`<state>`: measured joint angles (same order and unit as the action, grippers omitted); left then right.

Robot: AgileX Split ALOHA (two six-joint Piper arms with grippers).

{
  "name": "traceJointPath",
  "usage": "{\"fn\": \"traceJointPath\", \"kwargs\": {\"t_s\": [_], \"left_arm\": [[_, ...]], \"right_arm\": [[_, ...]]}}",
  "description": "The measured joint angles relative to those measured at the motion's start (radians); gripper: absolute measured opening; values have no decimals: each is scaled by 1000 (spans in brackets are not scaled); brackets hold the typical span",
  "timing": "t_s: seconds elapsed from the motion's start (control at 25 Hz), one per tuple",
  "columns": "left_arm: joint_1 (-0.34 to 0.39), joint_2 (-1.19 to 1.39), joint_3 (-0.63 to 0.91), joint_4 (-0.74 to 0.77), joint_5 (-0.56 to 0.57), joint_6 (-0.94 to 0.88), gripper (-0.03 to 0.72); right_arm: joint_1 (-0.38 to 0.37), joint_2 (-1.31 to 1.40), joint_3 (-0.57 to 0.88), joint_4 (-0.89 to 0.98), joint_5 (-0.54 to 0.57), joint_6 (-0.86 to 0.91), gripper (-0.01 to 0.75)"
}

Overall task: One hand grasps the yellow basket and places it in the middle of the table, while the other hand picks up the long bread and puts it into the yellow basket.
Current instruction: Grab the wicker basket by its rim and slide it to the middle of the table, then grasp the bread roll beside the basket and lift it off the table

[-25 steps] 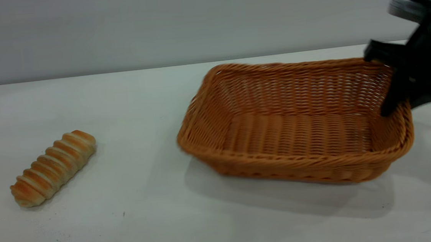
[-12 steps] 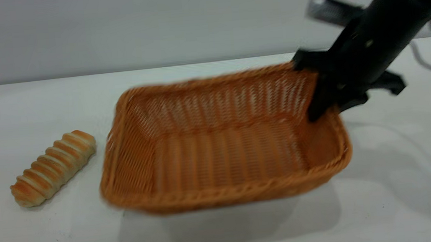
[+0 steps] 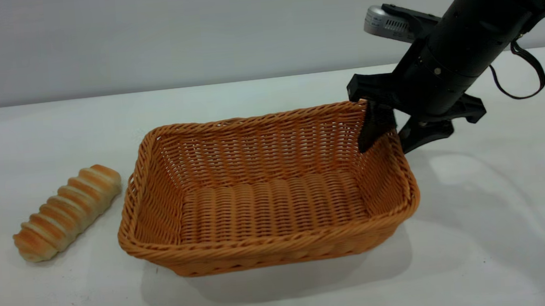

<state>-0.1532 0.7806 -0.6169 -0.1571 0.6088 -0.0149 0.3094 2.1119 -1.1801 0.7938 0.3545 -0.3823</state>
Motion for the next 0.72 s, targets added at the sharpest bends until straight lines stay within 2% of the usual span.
{"fn": "traceJointPath", "kwargs": {"t_s": [0.08,0.2,0.28,0.52,0.72], "left_arm": [[0,32,0,0,0,0,553],[0,113,0,0,-15,0,553],[0,188,0,0,-36,0,553],[0,397,-23,0,-104,15,553],[0,542,-95,30,-112,44,553]], "right_arm": [[0,0,0,0,1,-28,654],[0,-6,0,-4,21,-86,686],[0,-19,0,-14,33,-128,671],[0,-112,0,-23,35,-205,558],[0,-216,0,-25,39,-258,534]]}}
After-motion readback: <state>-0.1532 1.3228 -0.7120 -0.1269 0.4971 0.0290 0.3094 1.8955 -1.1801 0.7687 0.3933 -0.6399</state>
